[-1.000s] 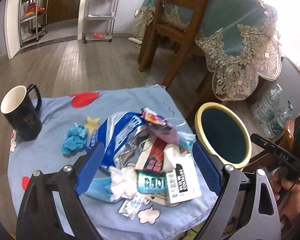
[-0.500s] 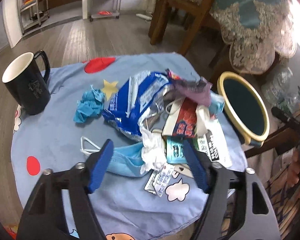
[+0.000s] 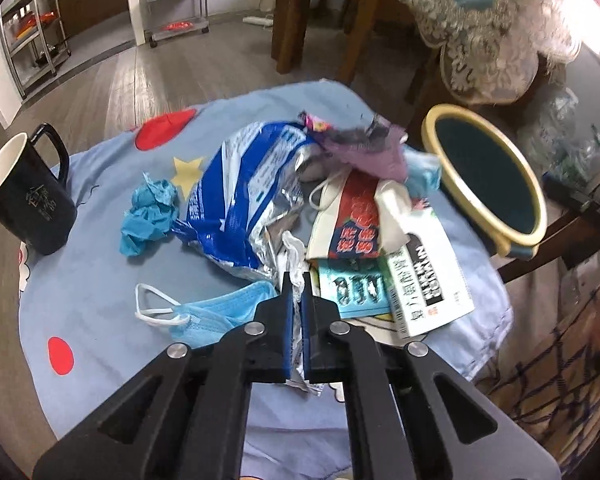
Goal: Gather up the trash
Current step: 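Grasp a white tissue with the left gripper while the right grasps a pink wrapper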
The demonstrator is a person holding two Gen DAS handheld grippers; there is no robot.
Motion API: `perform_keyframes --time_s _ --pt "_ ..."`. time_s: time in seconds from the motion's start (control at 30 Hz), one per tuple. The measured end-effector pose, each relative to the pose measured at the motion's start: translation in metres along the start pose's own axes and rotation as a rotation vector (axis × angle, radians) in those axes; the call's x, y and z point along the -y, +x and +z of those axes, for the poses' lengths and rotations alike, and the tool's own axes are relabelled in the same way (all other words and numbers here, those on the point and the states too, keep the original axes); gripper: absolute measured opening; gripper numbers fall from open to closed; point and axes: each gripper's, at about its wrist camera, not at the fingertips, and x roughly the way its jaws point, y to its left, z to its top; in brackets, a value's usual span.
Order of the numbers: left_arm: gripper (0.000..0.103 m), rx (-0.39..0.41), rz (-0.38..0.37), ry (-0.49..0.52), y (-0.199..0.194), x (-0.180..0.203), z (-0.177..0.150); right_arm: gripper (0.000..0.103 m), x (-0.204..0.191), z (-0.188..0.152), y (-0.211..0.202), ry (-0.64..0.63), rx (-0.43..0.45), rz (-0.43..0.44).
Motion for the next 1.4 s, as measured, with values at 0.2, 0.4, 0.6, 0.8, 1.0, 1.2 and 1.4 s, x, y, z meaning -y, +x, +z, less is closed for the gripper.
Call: perform_keyframes --time_s 0.2,0.4,0.6,0.8,1.0,1.2,1.4 --pt "0.002 0.098 -0.065 -0.114 -0.032 -0.022 0.007 0.067 -0.019 0.004 0.008 -0.073 -0.007 0.041" --pt "0.002 0.158 -0.095 -0.21 -0.043 -0.04 0.014 0.067 -0.064 0.015 0.029 -0.26 -0.02 0.037" --pt "0.002 0.204 -0.091 -0.275 -0.049 -0.055 0.017 0.066 -0.102 0.024 0.067 -0.431 -0.048 -0.014" --pt "0.002 0.223 -0.11 -0.334 -0.051 -0.069 0.019 0.06 -0.122 0.024 0.104 -0.521 -0.107 -0.049" --pt "0.002 0.229 -0.109 -0.347 -0.049 -0.073 0.021 0.018 -0.12 0.022 0.12 -0.524 -0.153 -0.046" --pt "0.002 0.235 -0.122 -0.348 -0.049 -0.07 0.023 0.009 -0.117 0.028 0.098 -0.468 -0.112 0.029" --pt "0.002 0.249 -0.128 -0.354 -0.053 -0.066 0.024 0.008 -0.107 0.038 0.058 -0.363 -0.033 0.152"
